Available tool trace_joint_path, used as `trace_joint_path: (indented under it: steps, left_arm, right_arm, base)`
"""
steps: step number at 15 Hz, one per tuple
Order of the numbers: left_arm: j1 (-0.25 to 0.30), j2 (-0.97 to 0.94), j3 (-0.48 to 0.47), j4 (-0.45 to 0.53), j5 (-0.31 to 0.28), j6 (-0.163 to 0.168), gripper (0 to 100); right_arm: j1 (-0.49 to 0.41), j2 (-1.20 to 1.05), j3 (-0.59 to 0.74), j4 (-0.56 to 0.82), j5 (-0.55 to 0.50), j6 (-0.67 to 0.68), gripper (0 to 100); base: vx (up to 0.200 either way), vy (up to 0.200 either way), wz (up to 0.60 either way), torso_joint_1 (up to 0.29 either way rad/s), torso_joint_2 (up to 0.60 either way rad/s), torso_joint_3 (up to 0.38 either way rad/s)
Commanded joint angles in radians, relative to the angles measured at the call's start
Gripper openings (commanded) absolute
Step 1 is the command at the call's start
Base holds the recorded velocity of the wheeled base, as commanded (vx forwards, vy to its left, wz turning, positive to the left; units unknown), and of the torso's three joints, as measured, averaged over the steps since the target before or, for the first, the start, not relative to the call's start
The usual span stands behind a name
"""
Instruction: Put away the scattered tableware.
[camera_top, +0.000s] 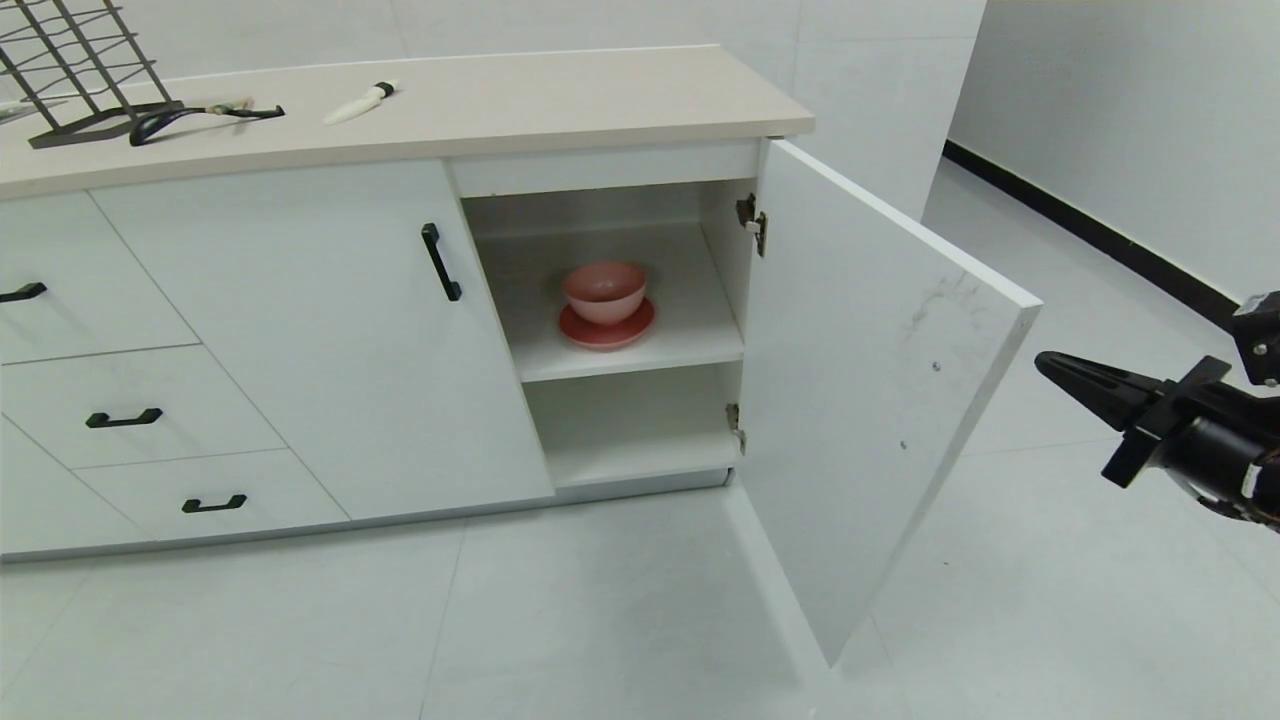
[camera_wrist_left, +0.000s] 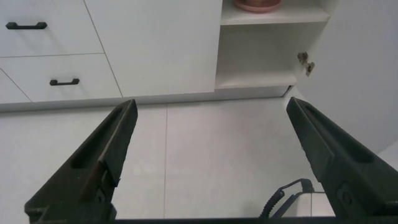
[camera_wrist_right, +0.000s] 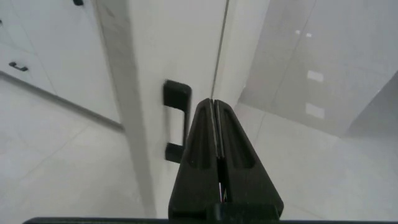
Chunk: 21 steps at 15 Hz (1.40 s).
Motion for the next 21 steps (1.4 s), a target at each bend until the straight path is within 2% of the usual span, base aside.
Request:
trace_joint_path:
  steps: [1, 8, 21]
  left_arm:
    - [0.001, 0.001, 0.0, 0.001, 0.0, 0.0, 100]
    - [0.001, 0.001, 0.0, -0.001, 0.0, -0.002, 100]
    - [0.001, 0.001, 0.0, -0.001, 0.0, -0.003, 100]
  right_arm:
    - [-0.049, 0.122, -0.086, -0.022, 0.03, -0.004, 0]
    - [0.054, 0.149, -0.186, -0.034, 0.061, -0.031, 0]
    - [0.148, 0.118, -0.146, -0.048, 0.083, -0.039, 0]
  base:
    - [0.0, 0.0, 0.0, 0.0, 0.0, 0.0]
    - [0.0, 0.0, 0.0, 0.0, 0.0, 0.0]
    - [0.0, 0.0, 0.0, 0.0, 0.0, 0.0]
